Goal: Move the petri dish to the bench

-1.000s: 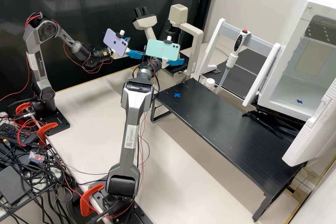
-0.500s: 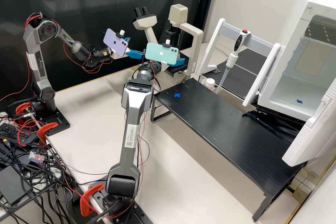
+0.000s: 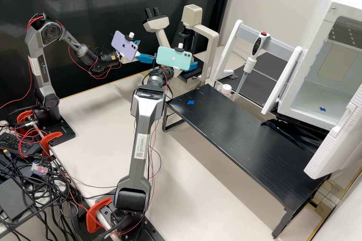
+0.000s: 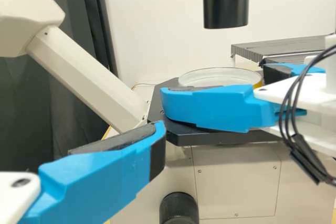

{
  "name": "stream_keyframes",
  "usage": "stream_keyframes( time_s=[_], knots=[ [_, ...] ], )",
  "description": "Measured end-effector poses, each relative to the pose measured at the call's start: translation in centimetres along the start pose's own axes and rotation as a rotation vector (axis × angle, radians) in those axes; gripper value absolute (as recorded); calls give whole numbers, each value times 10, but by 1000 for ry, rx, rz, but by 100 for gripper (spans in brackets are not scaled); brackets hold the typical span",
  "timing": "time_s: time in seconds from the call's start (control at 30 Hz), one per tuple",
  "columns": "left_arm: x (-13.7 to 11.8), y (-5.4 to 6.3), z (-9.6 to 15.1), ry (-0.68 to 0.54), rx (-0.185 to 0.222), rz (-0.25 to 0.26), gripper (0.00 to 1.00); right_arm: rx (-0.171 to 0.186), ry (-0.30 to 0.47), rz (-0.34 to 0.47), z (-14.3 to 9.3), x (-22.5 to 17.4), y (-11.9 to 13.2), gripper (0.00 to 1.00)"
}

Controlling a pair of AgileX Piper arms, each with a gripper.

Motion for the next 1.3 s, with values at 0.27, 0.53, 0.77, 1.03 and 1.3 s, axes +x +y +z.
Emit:
stream_keyframes(
  time_s=[0.27,0.53,0.77,1.03,1.3],
  knots=[
    [0,0,0,0,0,0,100,-19,6,-17,-1,0,-2,0],
    [0,0,0,0,0,0,100,3,-11,-28,3,2,-6,0],
    [0,0,0,0,0,0,100,9,-13,-29,3,2,-6,0],
    [0,0,0,0,0,0,100,10,-15,-30,4,2,-6,0],
    [0,0,0,0,0,0,100,5,-12,-10,12,-6,-9,0]
  ],
)
